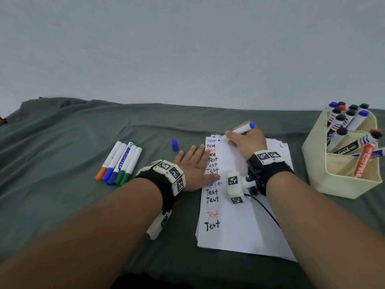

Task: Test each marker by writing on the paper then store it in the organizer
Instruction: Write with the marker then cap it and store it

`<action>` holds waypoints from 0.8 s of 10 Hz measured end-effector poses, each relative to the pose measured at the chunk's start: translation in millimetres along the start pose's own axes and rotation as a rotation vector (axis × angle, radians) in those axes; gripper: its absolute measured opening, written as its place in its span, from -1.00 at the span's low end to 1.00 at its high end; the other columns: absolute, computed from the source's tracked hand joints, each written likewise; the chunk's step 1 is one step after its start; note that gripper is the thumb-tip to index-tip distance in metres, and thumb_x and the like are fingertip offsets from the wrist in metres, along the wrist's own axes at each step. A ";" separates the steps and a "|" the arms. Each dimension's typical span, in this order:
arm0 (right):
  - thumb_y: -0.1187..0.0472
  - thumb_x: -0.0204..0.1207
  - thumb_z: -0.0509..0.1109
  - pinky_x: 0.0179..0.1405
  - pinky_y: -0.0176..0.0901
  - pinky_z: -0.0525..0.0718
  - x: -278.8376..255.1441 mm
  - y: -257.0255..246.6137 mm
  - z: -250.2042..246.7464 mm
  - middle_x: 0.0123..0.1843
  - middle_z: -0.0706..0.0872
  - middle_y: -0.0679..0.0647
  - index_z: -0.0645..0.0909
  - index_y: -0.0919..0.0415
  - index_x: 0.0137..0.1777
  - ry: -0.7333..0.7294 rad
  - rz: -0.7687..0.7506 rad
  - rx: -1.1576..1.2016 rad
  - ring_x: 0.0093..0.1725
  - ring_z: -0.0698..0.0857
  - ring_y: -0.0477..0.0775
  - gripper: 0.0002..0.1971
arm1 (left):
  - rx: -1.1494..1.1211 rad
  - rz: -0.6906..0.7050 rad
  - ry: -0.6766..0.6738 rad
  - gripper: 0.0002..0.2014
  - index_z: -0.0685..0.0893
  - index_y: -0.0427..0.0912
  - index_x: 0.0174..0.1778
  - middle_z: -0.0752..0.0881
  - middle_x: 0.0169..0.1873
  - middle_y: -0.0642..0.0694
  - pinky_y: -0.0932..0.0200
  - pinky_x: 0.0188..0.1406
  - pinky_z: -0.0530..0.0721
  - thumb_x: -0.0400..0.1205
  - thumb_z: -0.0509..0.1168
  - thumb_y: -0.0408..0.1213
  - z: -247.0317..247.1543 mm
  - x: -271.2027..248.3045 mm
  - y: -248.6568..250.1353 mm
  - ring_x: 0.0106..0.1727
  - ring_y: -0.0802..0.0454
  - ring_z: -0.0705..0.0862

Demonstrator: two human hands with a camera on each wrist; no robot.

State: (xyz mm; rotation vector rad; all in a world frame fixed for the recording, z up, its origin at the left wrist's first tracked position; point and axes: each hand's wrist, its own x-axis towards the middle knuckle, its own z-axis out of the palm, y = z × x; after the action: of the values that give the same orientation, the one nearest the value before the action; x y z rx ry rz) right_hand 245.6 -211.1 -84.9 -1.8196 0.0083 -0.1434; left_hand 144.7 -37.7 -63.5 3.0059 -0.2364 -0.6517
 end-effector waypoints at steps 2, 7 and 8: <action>0.16 0.39 0.58 -0.14 0.02 0.76 -0.3 -0.7 -0.5 -0.46 0.77 -0.07 0.60 0.08 -0.30 -0.010 0.021 0.011 -0.35 0.77 0.00 -0.81 | 0.004 -0.003 -0.004 -0.15 -0.35 0.00 0.71 -0.39 0.69 0.04 -0.14 0.67 -0.33 0.68 -0.12 0.36 0.0 0.0 -0.2 0.69 0.04 -0.39; 0.16 0.43 0.57 -0.22 -0.13 0.69 2.3 4.0 -1.0 -0.44 0.78 -0.08 0.66 0.16 -0.19 0.018 0.005 -0.018 -0.33 0.78 -0.04 -0.86 | 0.010 -0.006 -0.020 -0.16 -0.37 -0.01 0.70 -0.40 0.69 0.04 -0.16 0.67 -0.31 0.68 -0.13 0.36 -2.1 -1.7 1.1 0.69 0.04 -0.39; 0.14 0.45 0.58 -0.30 -0.22 0.59 2.5 5.3 -1.3 -0.42 0.79 -0.08 0.68 0.22 -0.12 0.044 0.014 -0.018 -0.44 0.72 -0.22 -0.83 | 0.004 -0.009 -0.013 -0.16 -0.36 0.01 0.71 -0.40 0.69 0.06 -0.16 0.67 -0.31 0.68 -0.13 0.36 -1.1 -1.3 1.0 0.69 0.05 -0.39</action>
State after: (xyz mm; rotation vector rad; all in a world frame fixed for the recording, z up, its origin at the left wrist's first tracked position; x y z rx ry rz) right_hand 248.4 -213.9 -89.5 -1.8341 0.0531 -0.1739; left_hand 143.8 -38.4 -61.8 3.0086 -0.2254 -0.6729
